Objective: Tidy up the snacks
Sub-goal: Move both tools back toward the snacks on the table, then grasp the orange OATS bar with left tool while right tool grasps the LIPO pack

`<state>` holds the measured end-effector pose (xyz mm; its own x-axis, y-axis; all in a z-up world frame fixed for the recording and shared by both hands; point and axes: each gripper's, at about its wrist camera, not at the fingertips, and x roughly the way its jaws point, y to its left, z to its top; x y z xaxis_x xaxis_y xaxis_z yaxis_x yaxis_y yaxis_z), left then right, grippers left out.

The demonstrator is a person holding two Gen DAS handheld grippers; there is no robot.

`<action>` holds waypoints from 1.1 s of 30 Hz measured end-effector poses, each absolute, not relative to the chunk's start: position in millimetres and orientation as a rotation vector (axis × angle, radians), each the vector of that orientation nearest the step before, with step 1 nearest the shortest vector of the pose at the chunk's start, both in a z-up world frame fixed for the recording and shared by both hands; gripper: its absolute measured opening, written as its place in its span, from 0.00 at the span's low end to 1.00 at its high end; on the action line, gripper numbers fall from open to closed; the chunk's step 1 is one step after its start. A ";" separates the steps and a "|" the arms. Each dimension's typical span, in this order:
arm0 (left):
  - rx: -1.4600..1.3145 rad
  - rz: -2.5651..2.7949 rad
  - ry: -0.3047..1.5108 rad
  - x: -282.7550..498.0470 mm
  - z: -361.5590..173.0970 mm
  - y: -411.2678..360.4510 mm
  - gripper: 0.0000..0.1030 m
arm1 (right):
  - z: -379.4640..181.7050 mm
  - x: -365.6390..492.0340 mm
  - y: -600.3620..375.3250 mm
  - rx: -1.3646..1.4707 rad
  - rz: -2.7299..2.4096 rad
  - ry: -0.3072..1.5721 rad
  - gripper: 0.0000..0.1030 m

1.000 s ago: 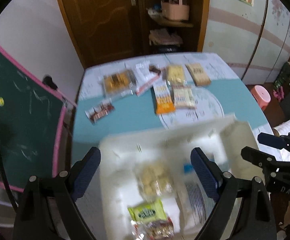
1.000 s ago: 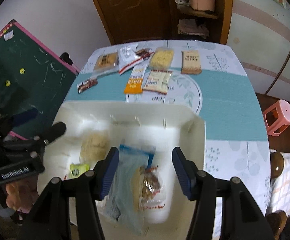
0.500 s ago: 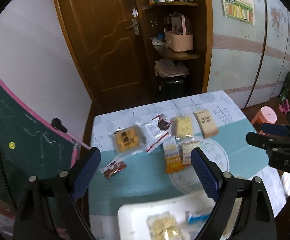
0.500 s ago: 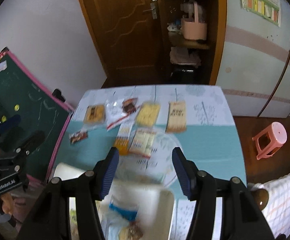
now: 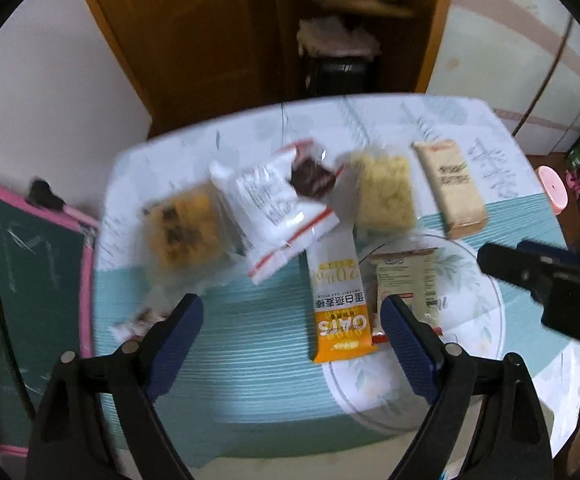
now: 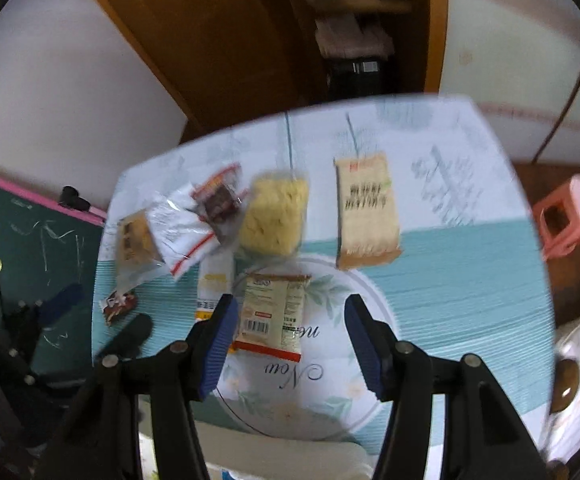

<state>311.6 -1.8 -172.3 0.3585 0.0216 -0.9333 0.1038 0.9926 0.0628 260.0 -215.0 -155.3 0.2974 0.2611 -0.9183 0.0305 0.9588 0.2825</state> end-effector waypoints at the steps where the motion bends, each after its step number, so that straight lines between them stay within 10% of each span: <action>1: 0.097 -0.051 1.228 316.8 -182.0 -1.8 0.82 | -163.5 263.2 -214.8 0.285 0.155 1.282 0.55; 26: 0.034 -0.034 1.437 359.9 -261.2 -20.1 0.70 | -216.0 284.6 -216.7 0.352 0.134 1.408 0.55; 33: 0.011 -0.026 1.458 361.9 -264.1 -8.1 0.42 | -222.4 290.9 -198.7 0.320 0.153 1.429 0.55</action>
